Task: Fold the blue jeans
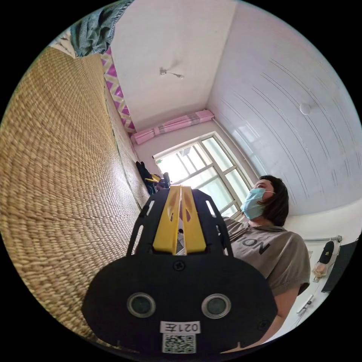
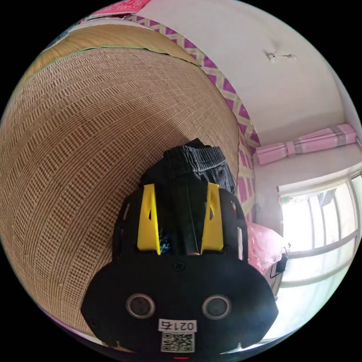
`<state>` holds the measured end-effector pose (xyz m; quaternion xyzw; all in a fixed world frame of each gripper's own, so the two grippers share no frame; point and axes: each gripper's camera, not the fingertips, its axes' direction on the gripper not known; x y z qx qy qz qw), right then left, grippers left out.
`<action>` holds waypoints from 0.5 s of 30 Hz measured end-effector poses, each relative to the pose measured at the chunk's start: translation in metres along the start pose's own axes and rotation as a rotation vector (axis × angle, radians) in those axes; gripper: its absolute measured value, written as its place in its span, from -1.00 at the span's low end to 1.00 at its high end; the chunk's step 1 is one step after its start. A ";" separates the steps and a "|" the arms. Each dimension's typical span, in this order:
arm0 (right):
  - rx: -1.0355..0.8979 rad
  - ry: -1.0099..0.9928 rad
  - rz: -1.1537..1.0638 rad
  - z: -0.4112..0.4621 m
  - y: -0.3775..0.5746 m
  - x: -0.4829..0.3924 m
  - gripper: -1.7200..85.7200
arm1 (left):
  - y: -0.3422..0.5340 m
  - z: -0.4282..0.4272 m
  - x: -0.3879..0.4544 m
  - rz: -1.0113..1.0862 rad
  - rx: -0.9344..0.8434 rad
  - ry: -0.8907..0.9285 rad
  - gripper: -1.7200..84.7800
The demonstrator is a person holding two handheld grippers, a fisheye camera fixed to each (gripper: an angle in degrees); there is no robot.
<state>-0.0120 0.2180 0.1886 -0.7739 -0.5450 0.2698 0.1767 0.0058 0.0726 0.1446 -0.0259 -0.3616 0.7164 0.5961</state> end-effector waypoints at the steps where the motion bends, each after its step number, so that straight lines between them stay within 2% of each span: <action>1: 0.008 -0.025 -0.006 0.000 0.002 0.000 -0.58 | 0.000 0.000 -0.001 -0.002 -0.001 -0.001 -0.98; 6: 0.039 -0.074 0.108 -0.011 0.010 0.017 -0.77 | -0.002 0.002 -0.003 -0.004 0.002 -0.005 -0.98; 8: 0.059 -0.154 0.236 -0.018 0.015 0.039 -0.80 | -0.003 0.002 -0.004 -0.003 0.004 -0.005 -0.98; 10: 0.144 -0.314 0.489 -0.030 0.038 0.088 -0.81 | -0.004 0.003 -0.005 -0.007 0.006 -0.007 -0.98; 13: 0.257 -0.392 0.706 -0.052 0.076 0.145 -0.82 | -0.006 0.004 -0.007 -0.009 0.008 -0.008 -0.98; 15: 0.298 -0.413 0.767 -0.070 0.093 0.174 -0.82 | -0.008 0.005 -0.008 -0.012 0.008 -0.009 -0.98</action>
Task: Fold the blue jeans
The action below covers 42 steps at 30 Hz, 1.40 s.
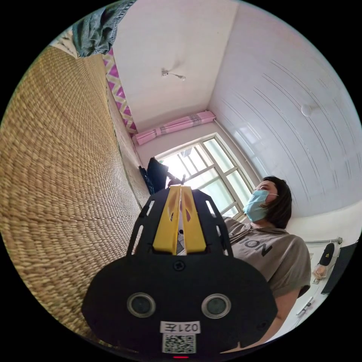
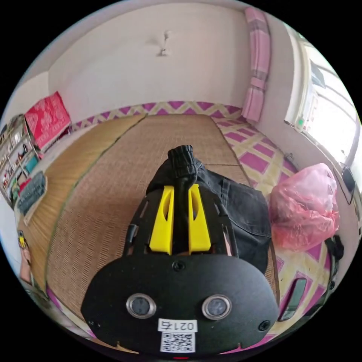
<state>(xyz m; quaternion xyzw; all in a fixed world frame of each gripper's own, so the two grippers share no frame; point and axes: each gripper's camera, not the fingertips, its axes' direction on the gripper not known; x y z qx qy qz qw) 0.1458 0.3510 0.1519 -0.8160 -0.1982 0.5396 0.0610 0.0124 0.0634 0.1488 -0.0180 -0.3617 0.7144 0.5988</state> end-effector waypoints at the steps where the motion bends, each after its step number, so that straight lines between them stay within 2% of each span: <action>1: 0.021 -0.013 0.022 -0.020 -0.008 0.010 -0.82 | -0.001 0.000 0.000 0.001 0.001 0.001 -0.98; 5: 0.085 -0.048 -0.047 -0.081 -0.027 0.004 -0.82 | -0.003 0.002 -0.002 0.001 0.001 0.002 -0.98; 11: 0.082 -0.170 -0.353 -0.143 -0.006 -0.138 -0.83 | -0.007 0.004 -0.003 0.009 -0.006 0.012 -0.98; 14: 0.021 -0.325 -0.511 -0.132 0.051 -0.244 -0.83 | -0.009 0.004 -0.003 0.009 -0.008 0.015 -0.98; 16: -0.037 -0.383 -0.613 -0.098 0.108 -0.326 -0.83 | -0.011 0.005 -0.004 0.005 -0.012 0.016 -0.98; 19: -0.160 -0.472 -0.701 -0.039 0.171 -0.405 -0.83 | -0.012 0.005 -0.004 0.004 -0.013 0.017 -0.98; 20: -0.178 -0.488 -0.694 -0.033 0.178 -0.413 -0.83 | -0.012 0.005 -0.004 0.003 -0.013 0.017 -0.98; 23: -0.020 -0.349 -0.695 -0.049 0.181 -0.430 -0.84 | -0.014 0.005 -0.003 0.008 -0.009 0.016 -0.98; 27: 0.068 -0.405 -0.686 -0.055 0.147 -0.440 -0.84 | -0.015 0.002 -0.001 0.022 0.004 0.018 -0.98; 29: 0.062 -0.434 -0.738 -0.044 0.154 -0.468 -0.84 | -0.014 0.002 0.001 0.029 0.004 0.024 -0.98; 32: -0.061 -0.552 -0.840 -0.017 0.192 -0.516 -0.83 | -0.013 0.000 0.009 0.077 0.007 0.052 -0.98; 34: -0.097 -0.638 -0.720 -0.009 0.204 -0.508 -0.81 | -0.010 -0.003 0.017 0.128 0.011 0.074 -0.98; 37: -0.105 -0.661 -0.618 -0.012 0.199 -0.486 -0.76 | -0.007 -0.002 0.031 0.240 -0.010 0.145 -0.98; 42: -0.090 -0.710 -0.566 -0.014 0.189 -0.460 -0.67 | -0.007 0.013 0.046 0.334 -0.114 0.237 -0.98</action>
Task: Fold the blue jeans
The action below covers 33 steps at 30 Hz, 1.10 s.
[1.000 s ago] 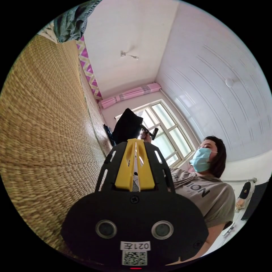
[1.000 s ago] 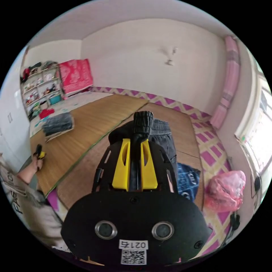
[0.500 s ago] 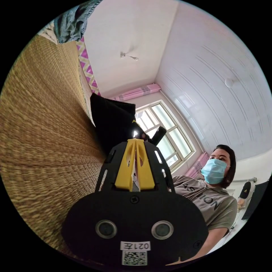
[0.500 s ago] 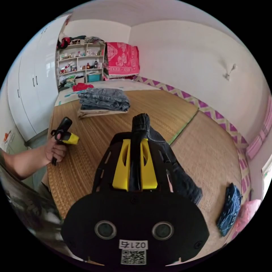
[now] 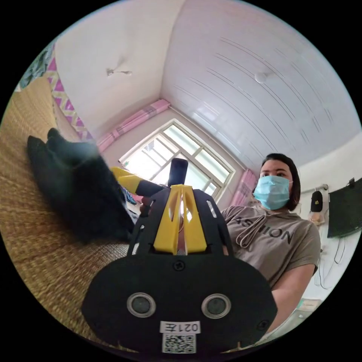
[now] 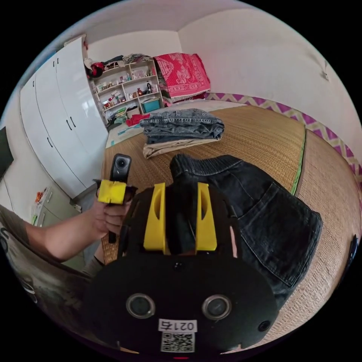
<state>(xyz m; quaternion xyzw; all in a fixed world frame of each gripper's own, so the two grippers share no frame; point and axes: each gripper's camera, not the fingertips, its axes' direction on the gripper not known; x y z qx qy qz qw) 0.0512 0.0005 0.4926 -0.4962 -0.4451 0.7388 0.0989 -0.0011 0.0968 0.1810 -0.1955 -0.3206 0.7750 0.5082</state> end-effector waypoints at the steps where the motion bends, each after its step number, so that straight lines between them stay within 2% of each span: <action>1: 0.020 -0.009 -0.007 -0.005 0.000 0.002 -0.66 | -0.001 0.003 0.003 0.014 -0.015 0.004 -0.98; 6: -0.110 0.139 -0.110 0.023 -0.009 -0.012 -0.67 | -0.002 0.004 0.008 0.026 -0.015 0.007 -0.98; 8: -0.160 0.278 -0.151 0.041 -0.007 -0.014 -0.73 | -0.003 0.001 0.009 0.022 0.005 0.009 -0.98; 10: -0.095 0.299 -0.125 0.028 -0.003 -0.001 -0.85 | -0.003 -0.001 0.010 0.021 0.022 0.008 -0.98; 11: -0.061 0.282 -0.092 0.017 -0.003 0.008 -0.86 | -0.003 0.000 0.011 0.022 0.024 0.007 -0.98; 13: 0.102 0.079 0.099 -0.051 0.005 0.066 -0.88 | -0.005 0.002 0.012 0.022 0.022 0.005 -0.98; 17: 0.320 -0.105 0.347 -0.180 0.047 0.170 -0.88 | -0.008 0.007 0.011 0.007 0.016 0.005 -0.98; 21: 0.531 -0.154 0.578 -0.325 0.148 0.275 -0.89 | -0.012 0.013 0.011 -0.003 0.017 -0.004 -0.98; 23: 0.596 -0.068 0.656 -0.378 0.202 0.303 -0.89 | -0.014 0.016 0.011 -0.005 0.021 -0.011 -0.98; 25: 0.552 0.125 0.764 -0.420 0.272 0.332 -0.89 | -0.016 0.019 0.011 -0.011 0.027 -0.019 -0.98; 28: 0.474 0.214 0.937 -0.419 0.367 0.374 -0.89 | -0.018 0.026 0.011 -0.025 0.033 -0.029 -0.98; 32: 0.397 0.105 1.136 -0.382 0.468 0.409 -0.89 | -0.020 0.035 0.010 -0.049 0.043 -0.044 -0.98; 33: 0.545 0.003 1.133 -0.386 0.488 0.407 -0.90 | -0.020 0.039 0.009 -0.062 0.043 -0.053 -0.98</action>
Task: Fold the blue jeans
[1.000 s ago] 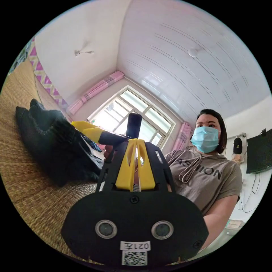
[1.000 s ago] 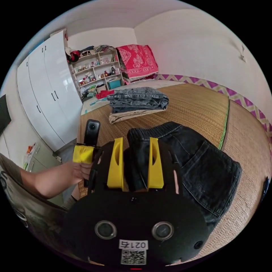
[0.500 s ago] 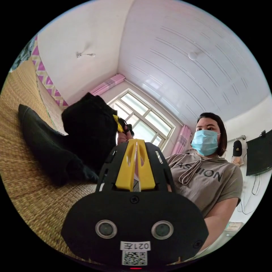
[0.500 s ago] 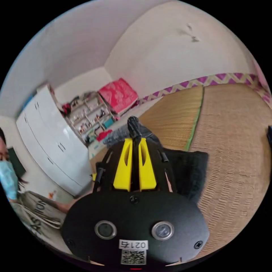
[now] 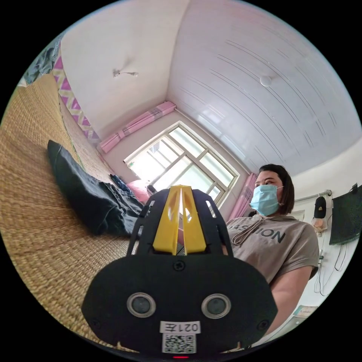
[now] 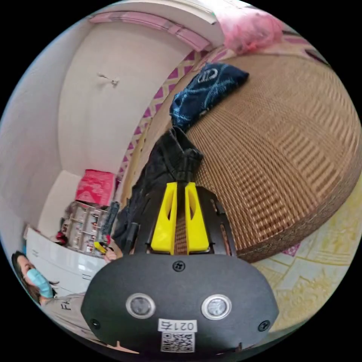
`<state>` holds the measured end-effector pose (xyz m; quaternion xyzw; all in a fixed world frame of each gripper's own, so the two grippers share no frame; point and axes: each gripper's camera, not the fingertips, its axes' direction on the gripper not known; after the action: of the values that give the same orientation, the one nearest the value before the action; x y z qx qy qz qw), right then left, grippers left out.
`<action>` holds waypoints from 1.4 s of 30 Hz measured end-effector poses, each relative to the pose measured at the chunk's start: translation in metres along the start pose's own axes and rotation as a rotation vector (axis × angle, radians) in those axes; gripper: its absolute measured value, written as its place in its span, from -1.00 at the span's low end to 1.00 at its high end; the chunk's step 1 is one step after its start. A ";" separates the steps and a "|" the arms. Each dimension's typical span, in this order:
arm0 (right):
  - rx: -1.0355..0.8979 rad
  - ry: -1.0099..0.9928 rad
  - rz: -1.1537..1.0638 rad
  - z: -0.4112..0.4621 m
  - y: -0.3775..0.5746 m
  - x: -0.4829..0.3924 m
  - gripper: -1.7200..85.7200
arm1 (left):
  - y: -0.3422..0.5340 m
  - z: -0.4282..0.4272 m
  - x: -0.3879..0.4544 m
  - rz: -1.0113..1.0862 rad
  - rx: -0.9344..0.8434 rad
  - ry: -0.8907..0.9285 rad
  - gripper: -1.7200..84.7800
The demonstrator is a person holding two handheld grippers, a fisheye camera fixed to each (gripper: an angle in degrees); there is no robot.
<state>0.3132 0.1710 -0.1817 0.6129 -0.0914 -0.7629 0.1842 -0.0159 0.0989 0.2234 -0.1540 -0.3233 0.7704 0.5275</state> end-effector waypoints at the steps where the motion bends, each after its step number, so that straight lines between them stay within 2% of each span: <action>1: 0.032 -0.057 -0.045 -0.010 0.002 0.000 -0.90 | -0.001 0.006 0.000 -0.013 -0.010 -0.018 -0.98; 5: 0.023 -0.010 -0.043 -0.014 0.005 0.003 -0.89 | -0.008 0.045 0.013 -0.003 -0.121 -0.189 -0.96; 7: 0.036 -0.004 -0.025 -0.017 0.007 0.006 -0.88 | -0.016 0.095 0.031 0.052 -0.255 -0.344 -0.89; 11: 0.037 0.034 -0.010 -0.020 0.012 0.005 -0.85 | -0.023 0.182 0.047 0.137 -0.416 -0.505 -0.81; 13: 0.084 0.060 0.047 -0.030 0.023 0.005 -0.83 | -0.024 0.234 0.045 0.187 -0.522 -0.633 -0.81; 15: 0.161 0.073 0.035 -0.044 0.037 -0.004 -0.82 | -0.024 0.269 0.037 0.212 -0.580 -0.684 -0.80; 18: 0.224 0.115 -0.121 -0.051 0.057 -0.040 -0.83 | -0.019 0.334 0.016 0.274 -0.720 -0.776 -0.77; 22: 0.148 0.123 -0.348 -0.024 0.079 -0.089 -0.85 | 0.001 0.411 -0.023 0.372 -0.967 -0.950 -0.75; 30: 0.011 0.184 -0.525 0.029 0.132 -0.118 -0.85 | 0.003 0.424 -0.044 0.389 -1.065 -1.016 -0.79; 32: 0.033 0.180 -0.531 0.029 0.139 -0.121 -0.86 | 0.001 0.418 -0.042 0.396 -1.050 -1.038 -0.84; 35: 0.041 0.138 -0.490 0.028 0.145 -0.117 -0.88 | -0.028 0.377 -0.031 0.272 -0.849 -0.968 -0.94; 37: 0.068 0.100 -0.457 0.025 0.151 -0.114 -0.90 | -0.069 0.308 -0.004 0.151 -0.550 -0.854 -0.97; 39: 0.087 0.084 -0.442 0.024 0.157 -0.114 -0.92 | -0.096 0.242 0.028 0.108 -0.342 -0.807 -0.97; 42: 0.093 0.085 -0.436 0.029 0.166 -0.121 -0.93 | -0.127 0.114 0.088 0.086 -0.049 -0.818 -0.98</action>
<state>0.3354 0.0637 -0.0053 0.6574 0.0162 -0.7533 -0.0098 -0.0264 0.1704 0.4012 0.1390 -0.5178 0.7814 0.3192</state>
